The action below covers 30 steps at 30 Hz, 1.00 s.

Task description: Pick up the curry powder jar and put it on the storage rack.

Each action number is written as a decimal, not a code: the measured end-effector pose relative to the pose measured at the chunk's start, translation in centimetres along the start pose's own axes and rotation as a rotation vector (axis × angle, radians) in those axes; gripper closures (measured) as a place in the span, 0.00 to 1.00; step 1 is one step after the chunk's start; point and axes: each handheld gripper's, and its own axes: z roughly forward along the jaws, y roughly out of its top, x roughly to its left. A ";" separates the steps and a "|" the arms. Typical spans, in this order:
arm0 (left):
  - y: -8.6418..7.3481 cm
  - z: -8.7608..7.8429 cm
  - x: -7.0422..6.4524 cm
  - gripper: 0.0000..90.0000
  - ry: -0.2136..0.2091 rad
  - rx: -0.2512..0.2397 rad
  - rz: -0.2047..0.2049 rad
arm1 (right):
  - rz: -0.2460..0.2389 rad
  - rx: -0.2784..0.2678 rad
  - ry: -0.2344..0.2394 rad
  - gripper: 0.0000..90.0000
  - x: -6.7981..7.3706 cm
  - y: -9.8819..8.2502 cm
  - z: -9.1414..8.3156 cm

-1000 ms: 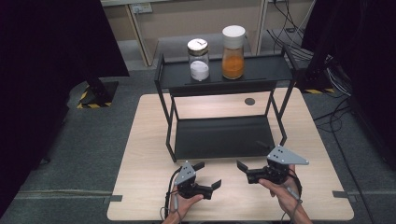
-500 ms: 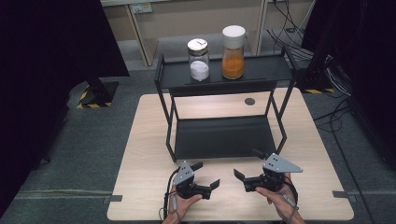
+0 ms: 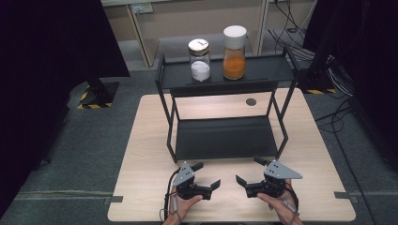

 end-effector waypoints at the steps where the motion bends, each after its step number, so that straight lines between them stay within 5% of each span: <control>1: 0.0 0.0 0.0 0.02 0.000 0.001 -0.001 | -0.006 -0.007 0.001 0.00 0.0 -0.2 0.0; 30: -0.1 0.0 0.1 0.02 0.006 -0.009 -0.009 | 0.004 0.015 -0.016 0.00 0.2 -2.2 -0.3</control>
